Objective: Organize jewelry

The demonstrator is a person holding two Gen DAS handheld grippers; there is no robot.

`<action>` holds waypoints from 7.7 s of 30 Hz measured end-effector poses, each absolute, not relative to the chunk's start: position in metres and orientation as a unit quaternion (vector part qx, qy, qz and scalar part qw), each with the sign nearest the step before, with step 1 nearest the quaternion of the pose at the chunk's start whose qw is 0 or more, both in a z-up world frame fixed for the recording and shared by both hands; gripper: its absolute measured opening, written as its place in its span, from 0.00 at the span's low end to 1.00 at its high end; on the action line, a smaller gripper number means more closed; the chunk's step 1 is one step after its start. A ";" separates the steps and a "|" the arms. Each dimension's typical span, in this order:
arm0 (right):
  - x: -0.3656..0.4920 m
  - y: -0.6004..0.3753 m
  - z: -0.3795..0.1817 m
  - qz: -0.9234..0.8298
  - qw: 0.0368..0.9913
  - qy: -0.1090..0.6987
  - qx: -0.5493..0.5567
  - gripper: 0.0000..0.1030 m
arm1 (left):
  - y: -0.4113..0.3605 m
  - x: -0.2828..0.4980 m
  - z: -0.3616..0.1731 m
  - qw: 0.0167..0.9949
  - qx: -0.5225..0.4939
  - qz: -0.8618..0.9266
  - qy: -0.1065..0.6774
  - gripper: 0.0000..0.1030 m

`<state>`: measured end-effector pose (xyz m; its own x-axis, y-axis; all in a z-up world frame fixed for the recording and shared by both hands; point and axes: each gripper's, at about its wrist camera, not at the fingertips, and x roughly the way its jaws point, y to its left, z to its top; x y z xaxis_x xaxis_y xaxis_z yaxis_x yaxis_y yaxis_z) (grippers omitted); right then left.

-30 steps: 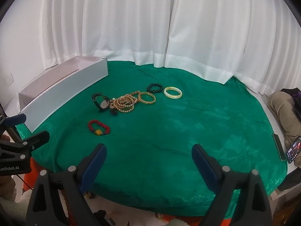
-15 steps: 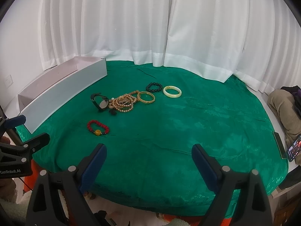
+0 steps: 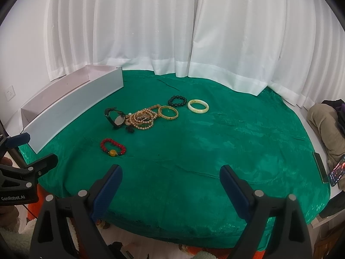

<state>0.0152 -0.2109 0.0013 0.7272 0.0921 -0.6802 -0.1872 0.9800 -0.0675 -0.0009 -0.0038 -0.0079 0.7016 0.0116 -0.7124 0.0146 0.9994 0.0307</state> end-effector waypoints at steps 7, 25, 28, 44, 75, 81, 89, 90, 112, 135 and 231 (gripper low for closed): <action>0.016 -0.209 0.001 0.076 0.927 0.362 -0.068 0.91 | -0.002 -0.001 -0.009 0.922 0.017 0.000 0.387 1.00; 0.016 -0.207 0.004 0.077 0.928 0.359 -0.067 0.91 | -0.001 0.000 -0.008 0.921 0.021 0.003 0.388 1.00; 0.015 -0.207 0.004 0.077 0.928 0.359 -0.068 0.91 | -0.001 0.001 -0.008 0.922 0.022 0.005 0.388 1.00; 0.013 -0.207 0.002 0.076 0.927 0.360 -0.068 0.91 | -0.006 0.000 -0.008 0.923 0.036 -0.005 0.384 1.00; 0.041 -0.222 -0.025 0.074 0.911 0.403 -0.055 0.91 | 0.015 0.181 -0.062 0.898 -0.003 -0.070 0.434 0.95; 0.048 -0.233 -0.033 0.063 0.906 0.417 -0.049 0.91 | 0.022 0.225 -0.101 0.876 -0.015 -0.067 0.477 0.57; 0.060 -0.231 -0.041 0.065 0.901 0.426 -0.052 0.91 | 0.038 0.214 -0.095 0.880 -0.025 -0.083 0.467 0.18; 0.061 -0.230 -0.041 0.066 0.901 0.426 -0.053 0.91 | 0.043 0.209 -0.091 0.881 -0.030 -0.085 0.465 0.18; 0.141 -0.091 -0.100 0.358 0.799 0.469 -0.114 0.45 | 0.131 0.097 -0.071 0.888 -0.089 -0.030 0.451 0.18; 0.209 -0.046 -0.017 0.407 0.769 0.488 -0.072 0.17 | 0.185 0.072 0.011 0.904 -0.142 0.013 0.404 0.18; 0.078 -0.243 -0.087 0.101 0.911 0.399 -0.028 0.76 | 0.013 0.112 -0.098 0.896 -0.047 -0.078 0.435 0.99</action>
